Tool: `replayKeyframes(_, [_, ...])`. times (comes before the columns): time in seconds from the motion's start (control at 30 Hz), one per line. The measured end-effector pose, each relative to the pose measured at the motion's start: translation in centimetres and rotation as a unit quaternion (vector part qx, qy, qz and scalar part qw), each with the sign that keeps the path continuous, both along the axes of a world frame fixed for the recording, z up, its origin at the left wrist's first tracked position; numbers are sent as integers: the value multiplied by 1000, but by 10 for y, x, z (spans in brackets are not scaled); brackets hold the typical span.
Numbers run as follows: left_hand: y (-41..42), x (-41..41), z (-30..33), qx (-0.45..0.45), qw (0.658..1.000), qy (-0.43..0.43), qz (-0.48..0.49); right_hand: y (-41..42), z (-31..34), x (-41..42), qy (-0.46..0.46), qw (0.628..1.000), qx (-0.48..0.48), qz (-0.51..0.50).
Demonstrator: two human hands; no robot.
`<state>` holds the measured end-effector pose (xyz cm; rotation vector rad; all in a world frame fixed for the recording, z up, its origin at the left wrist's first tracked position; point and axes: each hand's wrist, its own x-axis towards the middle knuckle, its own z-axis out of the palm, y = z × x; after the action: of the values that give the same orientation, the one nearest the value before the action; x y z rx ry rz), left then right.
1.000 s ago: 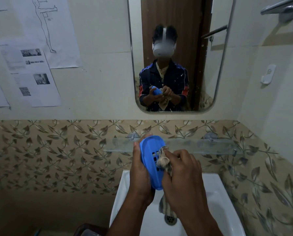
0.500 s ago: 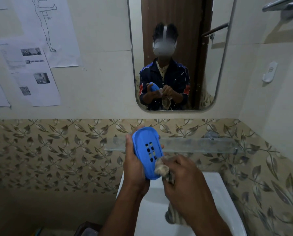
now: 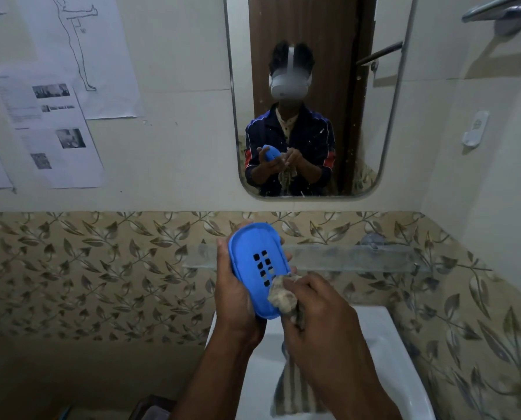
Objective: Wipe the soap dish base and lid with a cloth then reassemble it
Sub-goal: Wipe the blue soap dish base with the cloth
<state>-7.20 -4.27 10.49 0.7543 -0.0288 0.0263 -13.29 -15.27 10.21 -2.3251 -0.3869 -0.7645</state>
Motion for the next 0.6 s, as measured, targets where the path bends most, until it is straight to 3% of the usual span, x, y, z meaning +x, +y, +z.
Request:
replayKeyframes(0.17, [-11, -9, 1, 16, 999, 1, -37, -3, 22, 20, -75, 996, 54, 15])
replayKeyframes(0.4, [11, -1, 4, 43, 998, -7, -47, -10, -2, 7, -75, 978, -23, 195])
replayKeyframes(0.5, [3, -5, 1, 42, 997, 3, -57, -12, 4, 14, -106, 981, -23, 162])
replayKeyframes(0.6, [-9, -7, -3, 54, 995, -1, -81, -8, 15, 25, -137, 986, 45, 82])
